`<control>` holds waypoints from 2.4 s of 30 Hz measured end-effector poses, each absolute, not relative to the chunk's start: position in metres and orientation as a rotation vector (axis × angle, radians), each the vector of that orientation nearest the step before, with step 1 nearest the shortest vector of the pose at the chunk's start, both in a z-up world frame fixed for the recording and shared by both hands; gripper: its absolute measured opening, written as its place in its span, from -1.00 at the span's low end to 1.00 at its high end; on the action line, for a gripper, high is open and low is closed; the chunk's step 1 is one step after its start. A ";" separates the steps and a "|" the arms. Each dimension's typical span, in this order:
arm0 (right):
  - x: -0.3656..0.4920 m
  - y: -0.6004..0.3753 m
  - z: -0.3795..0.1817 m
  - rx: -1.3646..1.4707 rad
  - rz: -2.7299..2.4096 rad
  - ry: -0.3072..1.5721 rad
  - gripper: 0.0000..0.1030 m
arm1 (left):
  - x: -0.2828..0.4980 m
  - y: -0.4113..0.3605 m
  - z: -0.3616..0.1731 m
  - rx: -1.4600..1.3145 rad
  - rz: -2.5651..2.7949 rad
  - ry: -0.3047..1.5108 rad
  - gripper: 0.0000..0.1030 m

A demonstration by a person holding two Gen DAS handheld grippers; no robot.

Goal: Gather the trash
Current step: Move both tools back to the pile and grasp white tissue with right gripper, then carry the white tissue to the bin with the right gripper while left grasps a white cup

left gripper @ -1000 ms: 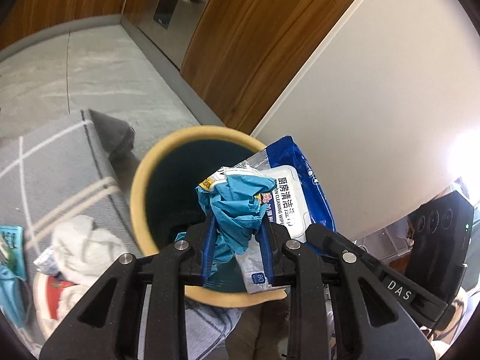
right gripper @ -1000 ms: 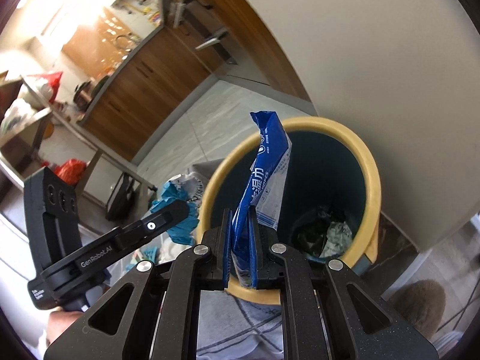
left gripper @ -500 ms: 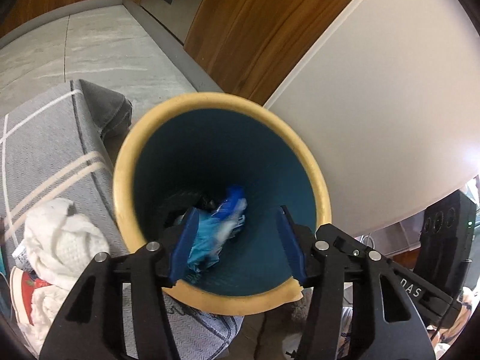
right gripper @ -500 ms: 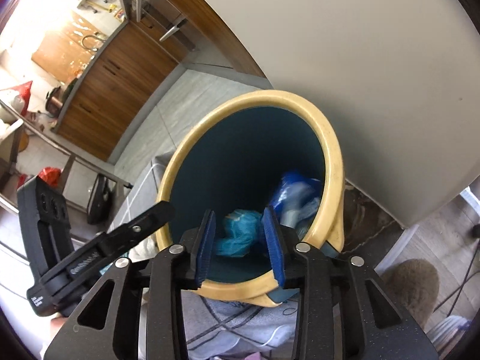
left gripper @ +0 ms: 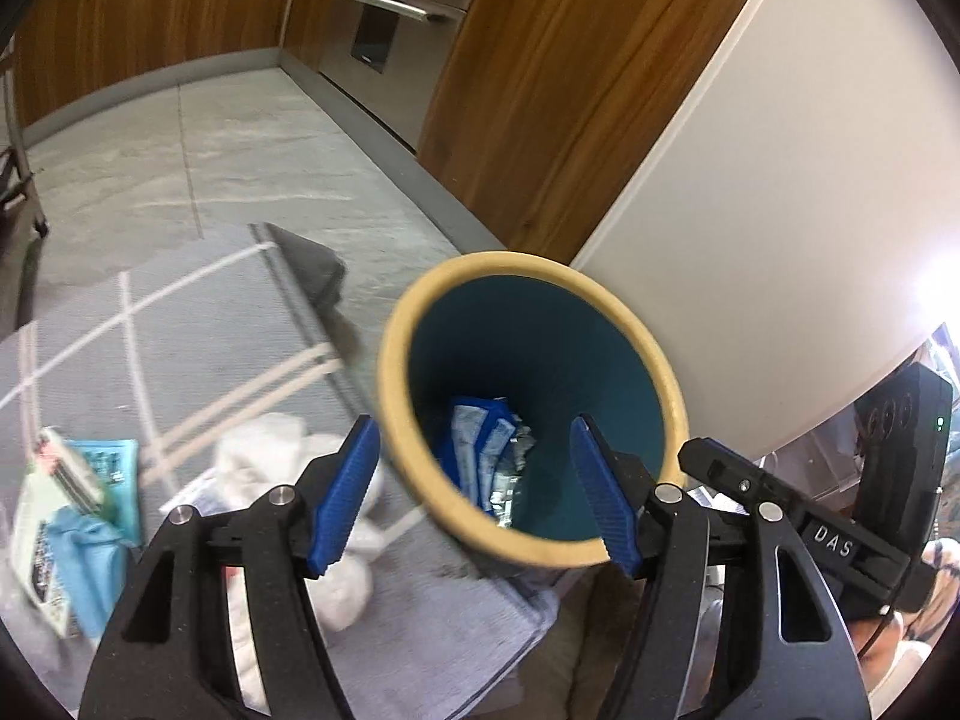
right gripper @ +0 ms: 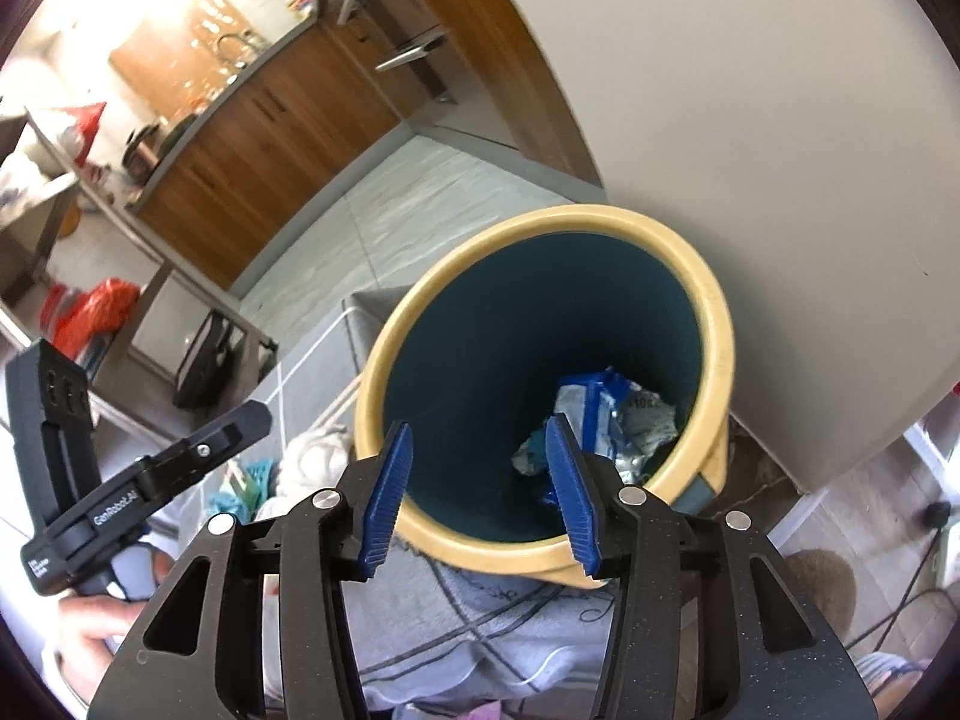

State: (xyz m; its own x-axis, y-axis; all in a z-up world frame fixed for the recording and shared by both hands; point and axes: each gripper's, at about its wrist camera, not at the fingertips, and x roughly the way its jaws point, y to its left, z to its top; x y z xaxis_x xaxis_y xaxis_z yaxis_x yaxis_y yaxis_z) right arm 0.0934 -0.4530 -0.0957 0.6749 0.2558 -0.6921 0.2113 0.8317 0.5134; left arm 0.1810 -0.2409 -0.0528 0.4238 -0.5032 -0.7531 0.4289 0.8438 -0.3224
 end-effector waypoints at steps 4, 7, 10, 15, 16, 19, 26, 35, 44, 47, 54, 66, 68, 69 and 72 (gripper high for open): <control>0.094 -0.440 -0.092 0.573 0.054 0.851 -0.04 | 0.172 -0.216 -0.049 -0.079 -0.554 0.961 0.31; 0.094 -0.431 -0.090 0.549 0.075 0.856 -0.03 | 0.165 -0.197 -0.046 -0.078 -0.530 0.951 0.31; 0.095 -0.419 -0.088 0.525 0.095 0.862 -0.02 | 0.160 -0.175 -0.043 -0.092 -0.503 0.942 0.31; 0.094 -0.400 -0.087 0.471 0.131 0.871 0.00 | 0.153 -0.146 -0.041 -0.098 -0.444 0.926 0.32; 0.093 -0.397 -0.087 0.462 0.137 0.873 0.00 | 0.151 -0.140 -0.041 -0.100 -0.433 0.927 0.33; 0.094 -0.385 -0.089 0.428 0.159 0.887 0.00 | 0.149 -0.125 -0.047 -0.111 -0.399 0.937 0.33; 0.098 -0.353 -0.093 0.382 0.211 0.915 0.00 | 0.141 -0.103 -0.057 -0.101 -0.362 0.946 0.33; 0.110 -0.307 -0.095 0.343 0.285 0.936 0.06 | 0.138 -0.064 -0.057 -0.154 -0.287 0.925 0.33; 0.133 -0.264 -0.110 0.305 0.317 0.981 0.16 | 0.137 -0.019 -0.063 -0.218 -0.209 0.921 0.33; 0.139 -0.253 -0.117 0.286 0.313 1.000 0.16 | 0.135 -0.015 -0.067 -0.207 -0.209 0.925 0.33; 0.146 -0.238 -0.133 0.247 0.296 1.034 0.03 | 0.138 -0.028 -0.081 -0.145 -0.245 0.957 0.33; 0.140 -0.253 -0.133 0.283 0.316 1.033 -0.66 | 0.138 -0.060 -0.094 -0.076 -0.304 0.989 0.33; 0.137 -0.256 -0.128 0.294 0.325 1.023 -0.66 | 0.137 -0.062 -0.094 -0.086 -0.316 0.989 0.33; 0.136 -0.258 -0.126 0.299 0.329 1.018 -0.66 | 0.137 -0.063 -0.093 -0.098 -0.326 0.991 0.33; 0.132 -0.264 -0.119 0.326 0.347 1.005 -0.66 | 0.135 -0.067 -0.091 -0.121 -0.356 0.991 0.33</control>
